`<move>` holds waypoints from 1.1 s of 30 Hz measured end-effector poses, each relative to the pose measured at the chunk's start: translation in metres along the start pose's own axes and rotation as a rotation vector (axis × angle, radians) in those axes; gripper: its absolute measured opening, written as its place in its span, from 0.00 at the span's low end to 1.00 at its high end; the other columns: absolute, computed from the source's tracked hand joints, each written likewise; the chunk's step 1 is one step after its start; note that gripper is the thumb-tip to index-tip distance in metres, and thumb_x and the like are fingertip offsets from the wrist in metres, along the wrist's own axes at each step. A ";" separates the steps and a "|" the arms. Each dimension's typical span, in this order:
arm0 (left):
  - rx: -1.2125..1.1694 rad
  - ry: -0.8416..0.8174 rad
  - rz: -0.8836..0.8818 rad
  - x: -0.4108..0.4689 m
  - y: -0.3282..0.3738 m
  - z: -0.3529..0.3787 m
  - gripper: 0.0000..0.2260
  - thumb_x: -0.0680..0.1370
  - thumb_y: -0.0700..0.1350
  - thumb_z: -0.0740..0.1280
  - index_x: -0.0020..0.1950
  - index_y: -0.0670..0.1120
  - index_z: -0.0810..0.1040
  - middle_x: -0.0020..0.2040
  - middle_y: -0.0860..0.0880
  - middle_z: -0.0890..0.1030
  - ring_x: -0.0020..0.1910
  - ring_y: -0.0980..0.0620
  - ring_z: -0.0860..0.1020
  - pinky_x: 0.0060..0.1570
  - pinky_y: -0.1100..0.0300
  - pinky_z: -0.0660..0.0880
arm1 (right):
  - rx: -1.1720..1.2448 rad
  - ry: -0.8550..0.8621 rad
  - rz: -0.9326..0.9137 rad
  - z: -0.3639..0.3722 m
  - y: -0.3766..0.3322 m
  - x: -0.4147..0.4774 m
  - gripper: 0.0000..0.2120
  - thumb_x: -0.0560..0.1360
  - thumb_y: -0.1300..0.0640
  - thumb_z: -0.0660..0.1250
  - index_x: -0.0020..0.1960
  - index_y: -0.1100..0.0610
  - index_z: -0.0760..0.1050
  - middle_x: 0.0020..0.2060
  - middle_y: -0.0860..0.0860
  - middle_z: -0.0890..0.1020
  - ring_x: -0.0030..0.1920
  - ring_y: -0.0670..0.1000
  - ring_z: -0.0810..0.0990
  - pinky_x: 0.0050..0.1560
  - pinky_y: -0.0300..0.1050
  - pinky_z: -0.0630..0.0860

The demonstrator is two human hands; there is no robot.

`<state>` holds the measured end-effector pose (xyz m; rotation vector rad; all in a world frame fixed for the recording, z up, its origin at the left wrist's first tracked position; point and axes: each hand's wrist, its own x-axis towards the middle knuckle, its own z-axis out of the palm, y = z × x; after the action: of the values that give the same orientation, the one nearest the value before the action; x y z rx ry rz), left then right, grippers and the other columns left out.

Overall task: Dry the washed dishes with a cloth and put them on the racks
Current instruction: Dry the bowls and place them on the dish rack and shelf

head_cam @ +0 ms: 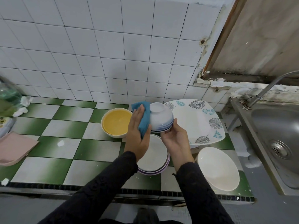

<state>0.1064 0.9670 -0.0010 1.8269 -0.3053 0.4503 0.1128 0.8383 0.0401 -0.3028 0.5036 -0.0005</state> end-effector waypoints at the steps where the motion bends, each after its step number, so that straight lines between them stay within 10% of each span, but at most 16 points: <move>1: 0.109 -0.034 0.080 0.000 -0.004 -0.003 0.26 0.81 0.49 0.60 0.79 0.53 0.57 0.79 0.55 0.59 0.78 0.50 0.57 0.77 0.51 0.58 | 0.025 0.003 0.001 0.000 0.000 -0.002 0.19 0.83 0.62 0.60 0.74 0.61 0.71 0.51 0.57 0.85 0.44 0.55 0.87 0.37 0.50 0.83; 16: 0.634 -0.170 0.704 0.045 -0.004 -0.030 0.28 0.76 0.41 0.72 0.74 0.44 0.66 0.74 0.45 0.69 0.75 0.42 0.63 0.74 0.46 0.61 | 0.147 -0.098 0.100 -0.001 -0.001 -0.008 0.30 0.69 0.72 0.64 0.72 0.63 0.70 0.63 0.64 0.80 0.65 0.62 0.78 0.49 0.55 0.84; 21: 0.612 -0.139 0.720 0.054 0.008 -0.028 0.17 0.82 0.44 0.65 0.70 0.45 0.72 0.69 0.46 0.75 0.71 0.43 0.70 0.71 0.45 0.66 | -0.016 -0.063 0.235 -0.011 -0.004 -0.004 0.21 0.72 0.68 0.66 0.64 0.63 0.73 0.50 0.60 0.83 0.49 0.55 0.84 0.39 0.47 0.85; 25: 0.503 -0.100 0.617 0.061 0.014 -0.029 0.19 0.75 0.33 0.68 0.65 0.41 0.77 0.65 0.45 0.79 0.67 0.44 0.73 0.69 0.49 0.69 | -0.410 0.005 0.385 -0.019 -0.010 -0.005 0.16 0.75 0.49 0.71 0.55 0.59 0.76 0.35 0.53 0.76 0.31 0.48 0.75 0.30 0.39 0.76; 33: 0.096 -0.276 0.123 0.040 0.021 -0.016 0.27 0.74 0.30 0.66 0.67 0.53 0.74 0.63 0.54 0.77 0.61 0.55 0.76 0.62 0.61 0.74 | -0.304 -0.096 0.426 -0.030 -0.007 -0.008 0.34 0.73 0.37 0.72 0.72 0.51 0.70 0.67 0.62 0.77 0.67 0.66 0.75 0.62 0.68 0.75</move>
<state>0.1311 0.9766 0.0393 1.9735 -0.5968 0.3007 0.0923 0.8235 0.0209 -0.4851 0.4645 0.5064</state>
